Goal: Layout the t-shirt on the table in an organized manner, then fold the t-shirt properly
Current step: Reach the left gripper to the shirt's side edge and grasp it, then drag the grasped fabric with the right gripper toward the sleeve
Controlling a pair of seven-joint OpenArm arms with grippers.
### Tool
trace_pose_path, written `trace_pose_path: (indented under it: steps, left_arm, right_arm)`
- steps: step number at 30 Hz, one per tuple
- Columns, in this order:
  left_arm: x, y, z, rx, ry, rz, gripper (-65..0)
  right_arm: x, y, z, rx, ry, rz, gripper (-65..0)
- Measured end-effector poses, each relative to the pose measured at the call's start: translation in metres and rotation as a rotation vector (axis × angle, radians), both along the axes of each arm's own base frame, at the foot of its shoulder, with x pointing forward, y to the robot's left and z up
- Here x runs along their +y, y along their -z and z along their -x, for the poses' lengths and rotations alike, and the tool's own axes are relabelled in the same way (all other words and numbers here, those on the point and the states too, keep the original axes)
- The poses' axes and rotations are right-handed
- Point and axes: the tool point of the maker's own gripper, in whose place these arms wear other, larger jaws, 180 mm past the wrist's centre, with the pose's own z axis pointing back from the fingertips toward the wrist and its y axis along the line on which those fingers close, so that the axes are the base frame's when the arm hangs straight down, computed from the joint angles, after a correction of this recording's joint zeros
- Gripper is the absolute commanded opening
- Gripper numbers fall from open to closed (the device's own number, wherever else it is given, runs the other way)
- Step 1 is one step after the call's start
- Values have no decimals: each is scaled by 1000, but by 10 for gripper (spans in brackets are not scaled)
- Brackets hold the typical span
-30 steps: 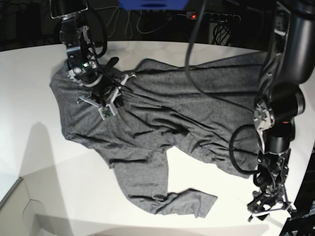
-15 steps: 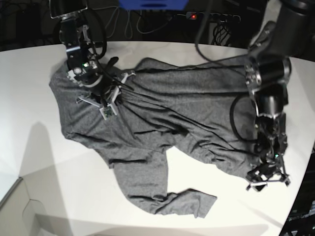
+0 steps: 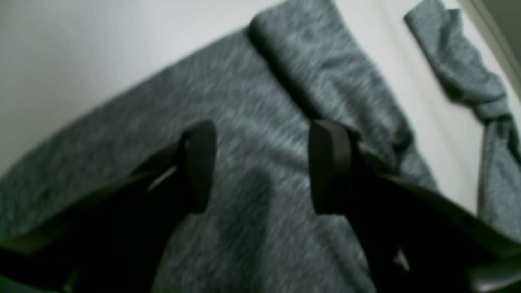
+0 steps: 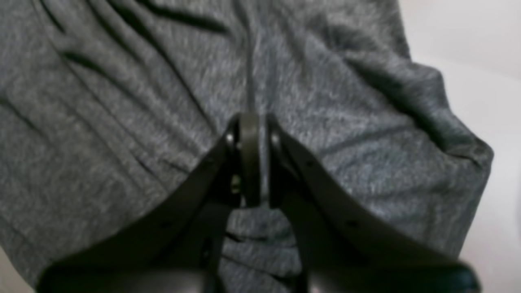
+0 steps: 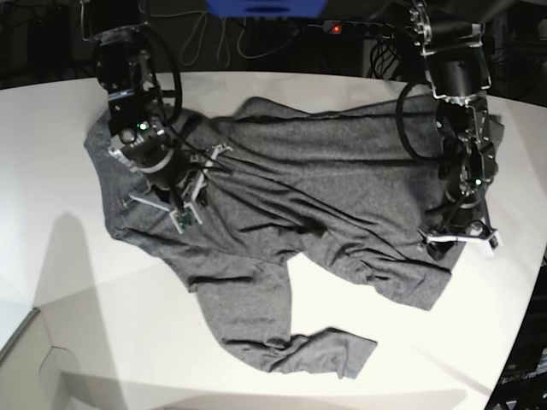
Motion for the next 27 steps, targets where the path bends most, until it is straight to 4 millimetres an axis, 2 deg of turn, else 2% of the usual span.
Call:
trace_pose_path:
  steps: [2, 4, 7, 9, 12, 16, 19, 22, 27]
  left_arm:
    - [-1, 6, 6, 14, 9, -3, -298]
    - [2, 19, 15, 48, 4, -1, -298]
    - [22, 22, 21, 34, -46, -11, -298]
    - [44, 24, 30, 18, -107, -35, -298]
    - [59, 28, 38, 23, -141, -38, -298]
    - [64, 30, 42, 24, -162, -34, -298]
    - [67, 31, 50, 19, -170, -40, -298]
    - [68, 32, 53, 23, -170, -47, -298]
    - [69, 33, 57, 21, -170, -50, -298]
  right_arm:
    - [7, -7, -6, -20, -23, 6, -634]
    - [19, -13, -12, -16, -58, 21, -623]
    - [43, -23, -25, -34, -131, 32, -573]
    - [52, -17, -31, -12, -164, 56, -531]
    - [65, -4, -33, 26, -226, 103, -469]
    - [88, 1, -36, 34, -307, 134, -410]
    - [102, 9, -41, 42, -366, 172, -390]
    - [128, 12, -45, 32, -408, 133, -369]
    - [139, 6, -59, -6, -415, 109, -349]
